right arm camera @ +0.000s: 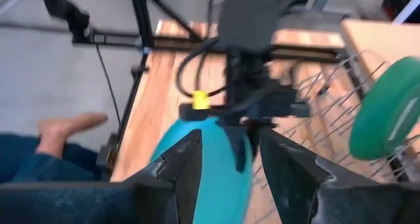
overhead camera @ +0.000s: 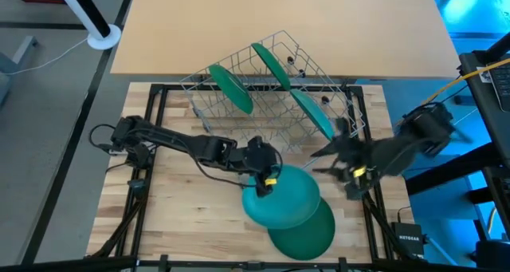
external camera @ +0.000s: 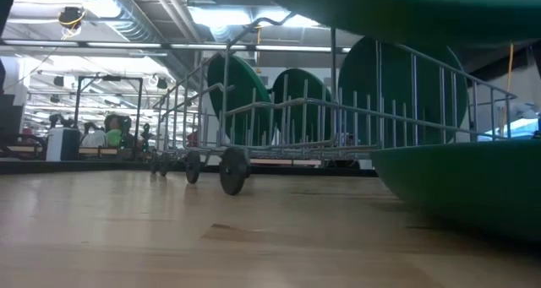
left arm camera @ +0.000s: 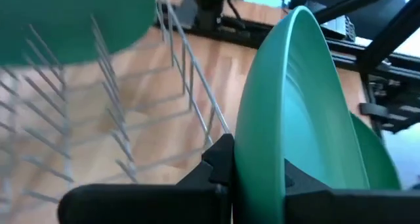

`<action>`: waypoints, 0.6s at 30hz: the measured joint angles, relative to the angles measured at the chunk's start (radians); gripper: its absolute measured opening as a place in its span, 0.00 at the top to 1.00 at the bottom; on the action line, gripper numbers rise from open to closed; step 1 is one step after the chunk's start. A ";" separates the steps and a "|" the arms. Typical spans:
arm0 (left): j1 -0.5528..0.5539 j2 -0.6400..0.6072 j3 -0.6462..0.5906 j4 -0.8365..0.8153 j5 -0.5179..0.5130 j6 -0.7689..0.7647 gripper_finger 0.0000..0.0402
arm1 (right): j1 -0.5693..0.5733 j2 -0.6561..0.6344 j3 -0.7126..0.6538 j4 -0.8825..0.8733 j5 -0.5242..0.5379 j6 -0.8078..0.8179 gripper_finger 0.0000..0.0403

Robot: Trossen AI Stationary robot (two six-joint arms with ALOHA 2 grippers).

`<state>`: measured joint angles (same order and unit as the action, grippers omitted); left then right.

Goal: Sort dishes
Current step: Put the blue plate into the dish rack

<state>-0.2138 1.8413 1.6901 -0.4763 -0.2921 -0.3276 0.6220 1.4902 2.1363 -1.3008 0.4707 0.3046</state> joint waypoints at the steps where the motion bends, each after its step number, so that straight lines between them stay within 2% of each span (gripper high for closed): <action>1: -0.001 -0.009 0.000 0.006 -0.024 0.028 0.97 | 0.000 0.000 0.035 -0.015 0.012 -0.001 0.61; 7: 0.003 -0.081 0.000 0.180 -0.121 0.219 0.97 | 0.000 -0.001 0.221 -0.064 0.081 -0.095 0.61; 12: 0.003 -0.173 0.000 0.291 -0.209 0.463 0.97 | 0.000 -0.077 0.194 -0.043 0.158 -0.164 0.61; 18: 0.039 -0.238 0.001 0.360 -0.307 0.844 0.97 | 0.000 -0.128 0.194 -0.064 0.218 -0.165 0.61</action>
<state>-0.1753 1.6036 1.6909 -0.1166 -0.5991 0.5161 0.6216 1.3626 2.3299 -1.3644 0.6889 0.1398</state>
